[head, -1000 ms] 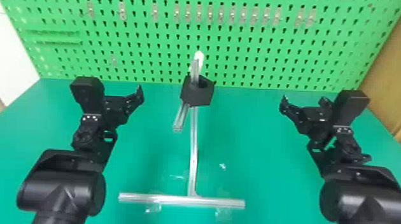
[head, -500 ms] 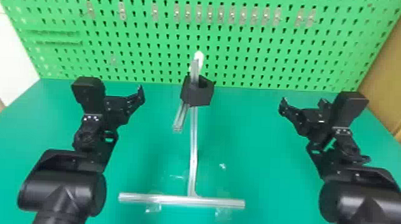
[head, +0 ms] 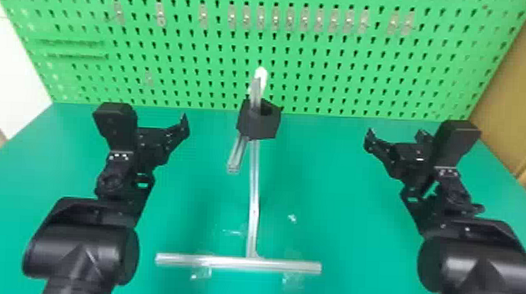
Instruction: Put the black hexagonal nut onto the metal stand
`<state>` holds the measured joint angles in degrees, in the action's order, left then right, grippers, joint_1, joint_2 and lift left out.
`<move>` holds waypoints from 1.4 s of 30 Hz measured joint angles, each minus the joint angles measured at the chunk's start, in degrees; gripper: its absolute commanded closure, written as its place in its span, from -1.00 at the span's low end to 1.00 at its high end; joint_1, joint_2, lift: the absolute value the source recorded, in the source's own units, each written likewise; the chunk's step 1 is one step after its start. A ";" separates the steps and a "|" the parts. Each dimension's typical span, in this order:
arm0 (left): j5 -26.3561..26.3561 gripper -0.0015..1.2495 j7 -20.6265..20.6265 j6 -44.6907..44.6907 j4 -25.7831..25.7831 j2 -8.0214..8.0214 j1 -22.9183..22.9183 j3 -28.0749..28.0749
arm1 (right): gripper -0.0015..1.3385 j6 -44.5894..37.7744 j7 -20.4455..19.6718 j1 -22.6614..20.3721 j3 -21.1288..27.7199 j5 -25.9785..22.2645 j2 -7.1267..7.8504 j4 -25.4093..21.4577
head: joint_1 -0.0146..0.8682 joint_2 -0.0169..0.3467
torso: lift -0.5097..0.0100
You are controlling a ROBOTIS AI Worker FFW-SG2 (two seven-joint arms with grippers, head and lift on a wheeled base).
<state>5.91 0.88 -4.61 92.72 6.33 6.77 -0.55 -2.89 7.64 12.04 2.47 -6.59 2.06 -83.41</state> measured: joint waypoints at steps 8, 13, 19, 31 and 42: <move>0.07 -0.75 0.00 -0.28 0.00 0.00 0.00 -0.06 | -0.90 -0.01 0.00 -0.01 -0.14 -0.57 0.08 0.00 | 0.60 -0.46 | 0.96; 0.12 -0.75 0.00 -0.31 0.00 -0.03 -0.08 -0.11 | -0.90 -0.01 0.00 -0.07 -0.31 -1.01 0.14 0.00 | 0.60 -0.46 | 0.96; 0.24 -0.75 0.00 -0.31 0.00 -0.13 -0.24 -0.13 | -0.90 -0.15 0.00 -0.14 -0.35 -1.46 0.14 0.00 | 0.60 -0.46 | 0.96; 0.33 -0.75 0.00 -0.31 0.02 -0.18 -0.74 -0.05 | -0.90 -0.27 0.00 -0.22 -0.07 -1.67 0.20 0.00 | 0.60 -0.46 | 0.96; 0.35 -0.75 0.00 -0.31 0.09 -0.26 -0.80 -0.09 | -0.90 -0.27 0.00 -0.35 0.08 -1.74 0.13 0.00 | 0.60 -0.46 | 0.96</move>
<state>6.26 0.88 -4.92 92.81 6.07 5.97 -0.64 -3.16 7.64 11.69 2.55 -8.33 2.20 -83.41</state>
